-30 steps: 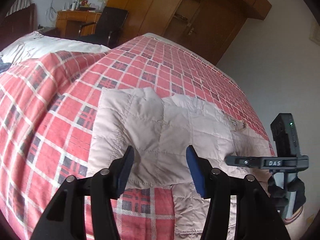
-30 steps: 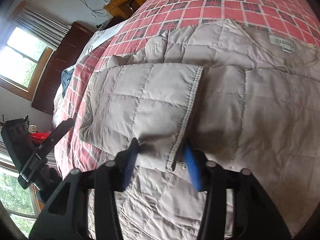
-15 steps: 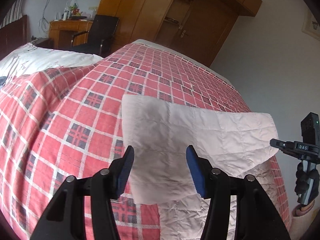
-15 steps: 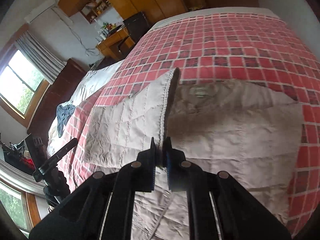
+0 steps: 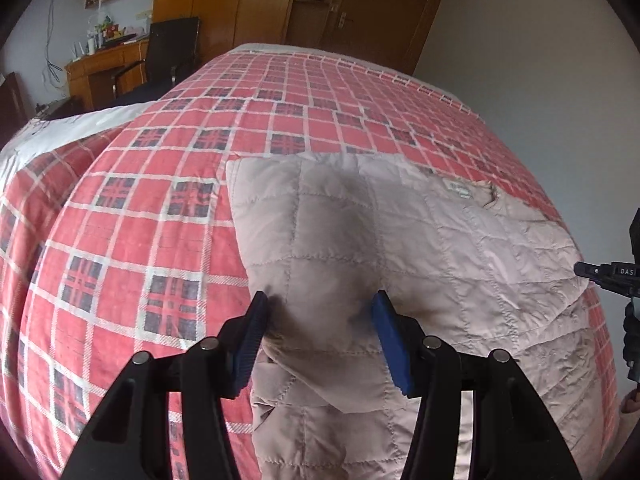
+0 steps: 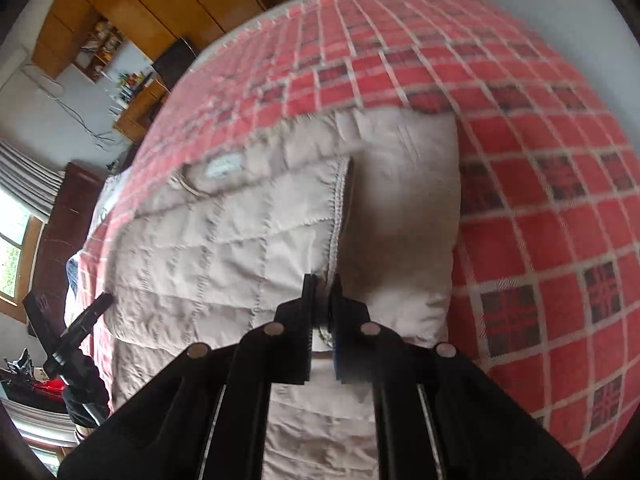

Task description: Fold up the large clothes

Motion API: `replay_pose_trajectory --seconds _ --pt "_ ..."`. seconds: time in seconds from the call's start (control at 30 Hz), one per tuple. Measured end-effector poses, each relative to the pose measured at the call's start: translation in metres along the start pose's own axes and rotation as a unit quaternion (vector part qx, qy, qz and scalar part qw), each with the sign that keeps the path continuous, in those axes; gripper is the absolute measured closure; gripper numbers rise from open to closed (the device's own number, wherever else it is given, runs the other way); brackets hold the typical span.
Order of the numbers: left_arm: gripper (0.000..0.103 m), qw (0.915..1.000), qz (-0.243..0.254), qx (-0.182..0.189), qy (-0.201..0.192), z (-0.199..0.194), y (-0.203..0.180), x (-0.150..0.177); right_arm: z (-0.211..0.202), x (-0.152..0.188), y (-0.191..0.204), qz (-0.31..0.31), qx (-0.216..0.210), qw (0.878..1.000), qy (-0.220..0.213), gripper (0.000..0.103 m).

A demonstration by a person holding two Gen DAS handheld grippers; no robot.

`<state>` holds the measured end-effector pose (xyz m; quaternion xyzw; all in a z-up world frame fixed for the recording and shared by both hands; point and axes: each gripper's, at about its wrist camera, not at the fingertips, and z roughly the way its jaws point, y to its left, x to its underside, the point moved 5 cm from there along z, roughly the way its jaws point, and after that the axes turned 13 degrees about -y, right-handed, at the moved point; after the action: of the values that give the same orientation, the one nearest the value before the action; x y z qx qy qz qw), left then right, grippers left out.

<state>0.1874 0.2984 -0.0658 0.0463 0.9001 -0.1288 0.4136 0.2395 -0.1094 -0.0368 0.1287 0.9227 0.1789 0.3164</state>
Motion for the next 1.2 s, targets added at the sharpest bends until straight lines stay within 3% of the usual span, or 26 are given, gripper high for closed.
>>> replay_pose_trajectory --seconds 0.2,0.27,0.37,0.47,0.53,0.73,0.9,1.0,1.1,1.2 --pt "0.044 0.9993 -0.028 0.013 0.021 0.008 0.011 0.011 0.009 0.006 -0.007 -0.014 0.018 1.000 0.001 0.087" --pt "0.045 0.9995 -0.027 0.011 0.013 -0.002 0.011 0.008 -0.007 0.001 -0.003 -0.036 0.044 0.998 -0.022 0.074" --pt "0.045 0.9995 -0.020 0.022 -0.011 -0.023 0.004 -0.002 -0.033 -0.004 0.011 -0.070 0.047 0.995 -0.060 0.074" --pt "0.044 0.9994 -0.003 0.027 -0.021 -0.036 -0.014 -0.009 -0.033 0.006 0.031 -0.091 0.010 0.995 -0.041 0.074" --pt "0.043 0.9994 0.006 0.032 -0.010 -0.033 -0.026 -0.007 -0.023 0.017 0.039 -0.092 -0.003 0.996 -0.016 0.074" --pt "0.043 0.9992 0.025 0.004 0.032 -0.003 -0.029 0.010 0.010 0.023 0.026 -0.068 0.022 0.997 0.014 0.079" --pt "0.043 0.9984 0.039 -0.007 0.040 0.003 -0.031 0.015 0.026 0.028 0.020 -0.060 0.029 0.998 0.023 0.081" --pt "0.043 0.9989 0.021 0.001 0.041 -0.010 -0.028 0.013 0.006 0.028 0.028 -0.069 0.017 0.997 0.004 0.076" --pt "0.043 0.9992 0.012 0.026 0.029 -0.050 -0.020 0.012 -0.042 0.039 0.033 -0.097 -0.011 0.995 -0.021 0.062" --pt "0.033 0.9987 0.022 0.040 0.024 -0.098 -0.004 0.025 -0.096 0.067 0.027 -0.127 -0.043 0.990 -0.031 0.053"
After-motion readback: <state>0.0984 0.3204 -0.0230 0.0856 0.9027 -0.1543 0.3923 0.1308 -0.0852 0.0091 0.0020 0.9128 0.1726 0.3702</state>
